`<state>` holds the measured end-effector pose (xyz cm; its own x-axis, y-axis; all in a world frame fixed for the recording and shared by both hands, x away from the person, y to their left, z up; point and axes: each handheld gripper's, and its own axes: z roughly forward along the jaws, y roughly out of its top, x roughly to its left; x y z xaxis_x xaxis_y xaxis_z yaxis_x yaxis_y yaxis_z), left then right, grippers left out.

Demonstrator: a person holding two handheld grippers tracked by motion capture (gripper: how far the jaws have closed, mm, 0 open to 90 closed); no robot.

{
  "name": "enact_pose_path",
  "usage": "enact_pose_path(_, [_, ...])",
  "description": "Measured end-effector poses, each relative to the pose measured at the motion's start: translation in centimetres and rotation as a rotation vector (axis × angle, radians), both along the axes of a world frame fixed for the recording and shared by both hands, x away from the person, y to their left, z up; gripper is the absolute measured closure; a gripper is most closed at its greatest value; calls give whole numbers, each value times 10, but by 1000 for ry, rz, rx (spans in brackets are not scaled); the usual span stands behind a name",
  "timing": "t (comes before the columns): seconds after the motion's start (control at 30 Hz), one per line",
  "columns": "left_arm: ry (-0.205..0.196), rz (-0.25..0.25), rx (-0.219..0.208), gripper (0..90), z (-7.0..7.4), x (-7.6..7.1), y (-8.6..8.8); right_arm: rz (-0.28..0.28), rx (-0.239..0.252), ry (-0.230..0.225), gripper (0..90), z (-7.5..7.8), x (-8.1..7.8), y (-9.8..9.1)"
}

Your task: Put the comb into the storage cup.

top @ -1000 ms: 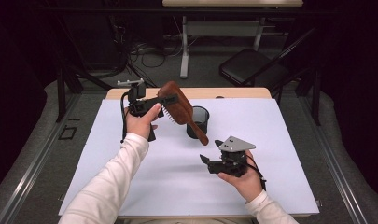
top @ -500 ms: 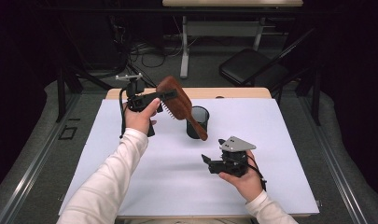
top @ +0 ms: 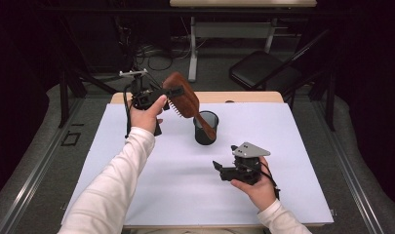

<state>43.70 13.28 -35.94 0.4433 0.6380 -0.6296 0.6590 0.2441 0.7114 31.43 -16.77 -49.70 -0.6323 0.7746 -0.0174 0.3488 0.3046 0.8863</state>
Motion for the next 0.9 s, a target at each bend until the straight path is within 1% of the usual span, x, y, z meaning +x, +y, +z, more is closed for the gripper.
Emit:
enact_pose_path(0.43, [-9,56,-2,507,3,6,5,-3,7,6,157,-2,0,-1])
enact_pose_path(0.67, [-9,92,6,507,0,12,6,-11,7,7,157,-2,-1,-3])
enact_pose_path(0.8, [-6,106,0,506,-3,16,6,-14,9,8,157,-2,-2,-4])
enact_pose_path(0.9, [-13,119,7,506,-4,19,5,-16,15,10,157,-2,-2,-4])
